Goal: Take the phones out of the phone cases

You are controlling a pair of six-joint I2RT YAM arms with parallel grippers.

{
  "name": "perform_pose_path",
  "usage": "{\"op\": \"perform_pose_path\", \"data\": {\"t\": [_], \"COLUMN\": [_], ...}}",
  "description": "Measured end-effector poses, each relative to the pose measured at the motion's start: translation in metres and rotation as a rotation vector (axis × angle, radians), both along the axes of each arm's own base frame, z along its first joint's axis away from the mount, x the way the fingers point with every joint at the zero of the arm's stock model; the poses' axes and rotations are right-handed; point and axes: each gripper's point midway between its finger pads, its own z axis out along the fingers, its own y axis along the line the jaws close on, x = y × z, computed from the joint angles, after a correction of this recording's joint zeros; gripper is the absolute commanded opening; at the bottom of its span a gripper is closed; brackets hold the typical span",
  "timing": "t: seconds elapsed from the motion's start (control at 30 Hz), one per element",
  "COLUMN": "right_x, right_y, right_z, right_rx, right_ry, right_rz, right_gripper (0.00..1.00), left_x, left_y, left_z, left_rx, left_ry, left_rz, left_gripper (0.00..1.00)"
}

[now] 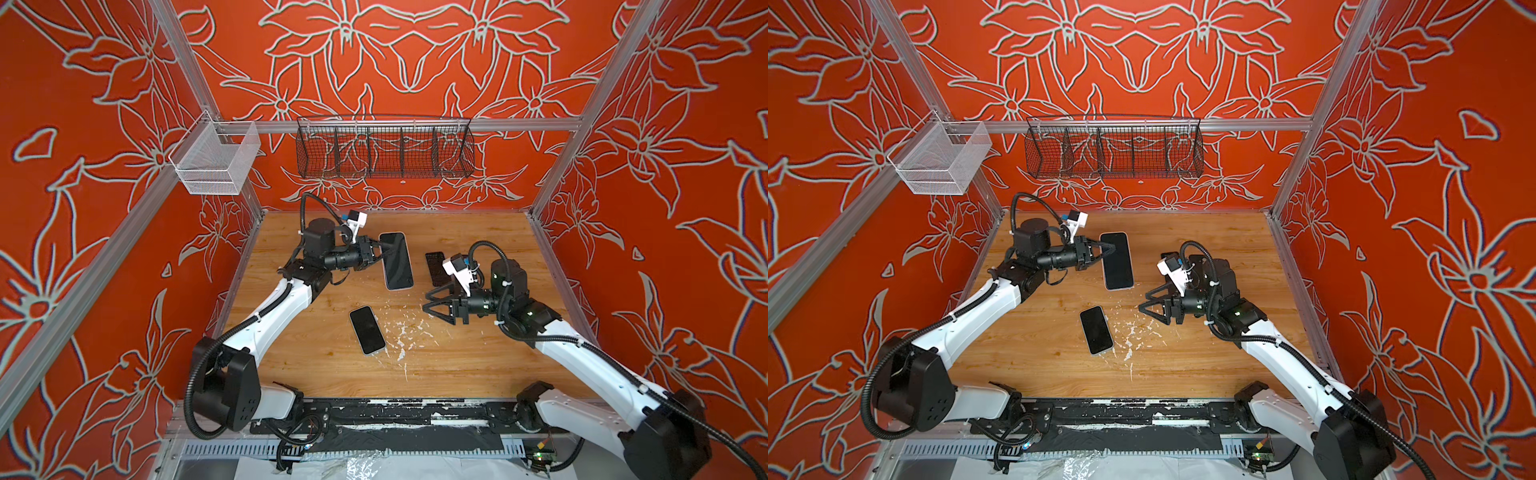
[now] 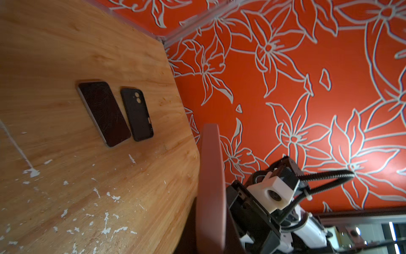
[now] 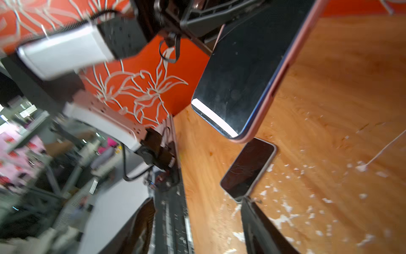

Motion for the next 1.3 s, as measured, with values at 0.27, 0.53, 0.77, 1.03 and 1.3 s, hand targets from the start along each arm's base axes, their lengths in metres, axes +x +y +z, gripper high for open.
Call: {"op": "perform_pose_path", "data": {"t": [0.27, 0.53, 0.77, 1.03, 1.3], "right_x": [0.024, 0.036, 0.039, 0.050, 0.052], "right_y": [0.002, 0.027, 0.042, 0.048, 0.050], "right_z": [0.013, -0.005, -0.005, -0.014, -0.010], "right_rx": [0.100, 0.122, 0.148, 0.156, 0.176], "right_ry": [0.106, 0.204, 0.193, 0.207, 0.189], "right_rz": [-0.138, -0.193, -0.195, -0.215, -0.211], "right_gripper": [0.97, 0.96, 0.96, 0.96, 0.95], "left_x": [0.010, 0.011, 0.010, -0.004, -0.011], "left_y": [0.036, 0.044, 0.044, 0.038, 0.035], "left_z": [-0.024, -0.013, -0.010, 0.006, 0.012], "left_rx": [-0.167, -0.348, -0.412, -0.409, -0.401], "left_ry": [0.067, 0.059, 0.071, 0.032, 0.014], "left_rz": [0.235, 0.275, 0.269, 0.248, 0.236], "left_gripper": [0.00, 0.00, 0.00, 0.00, 0.00]}}
